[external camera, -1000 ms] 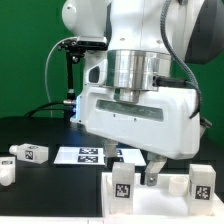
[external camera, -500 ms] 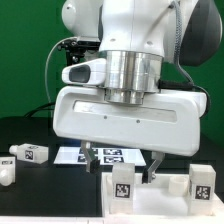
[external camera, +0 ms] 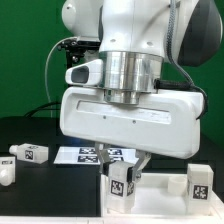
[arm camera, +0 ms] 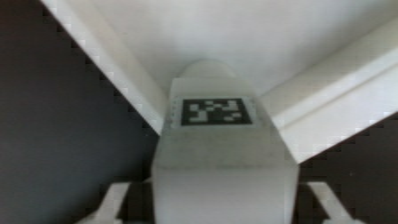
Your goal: Assemble square table
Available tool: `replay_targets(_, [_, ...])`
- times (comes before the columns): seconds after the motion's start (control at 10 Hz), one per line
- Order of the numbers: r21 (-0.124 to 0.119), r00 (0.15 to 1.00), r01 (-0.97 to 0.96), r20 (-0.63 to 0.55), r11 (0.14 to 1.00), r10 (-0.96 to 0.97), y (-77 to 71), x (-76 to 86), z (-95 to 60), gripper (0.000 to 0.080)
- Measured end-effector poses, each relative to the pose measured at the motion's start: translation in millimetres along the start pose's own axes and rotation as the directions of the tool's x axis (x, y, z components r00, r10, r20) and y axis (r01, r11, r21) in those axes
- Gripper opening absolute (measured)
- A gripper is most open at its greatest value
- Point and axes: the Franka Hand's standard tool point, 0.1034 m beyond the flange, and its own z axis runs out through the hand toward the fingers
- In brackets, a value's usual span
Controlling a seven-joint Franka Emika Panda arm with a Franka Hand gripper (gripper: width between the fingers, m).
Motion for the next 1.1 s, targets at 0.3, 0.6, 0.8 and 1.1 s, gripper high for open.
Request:
replay_targets(0.3, [-0.005, 0.953, -0.303, -0.006, 0.953, 0.303, 1.4, 3.7, 1.4, 0.0285])
replay_targets(0.6, [-0.058, 0.704, -0.707, 0.041, 0.705, 0.709, 3.2, 2.6, 1.0, 0.0285])
replay_targets(0.8, [-0.068, 0.475, -0.876, 0.041, 0.477, 0.879, 2.1, 0.0, 1.1, 0.0285])
replay_targets(1.1, [-0.064, 0.253, -0.965, 0.03, 0.255, 0.967, 4.1, -2.2, 0.9, 0.0285])
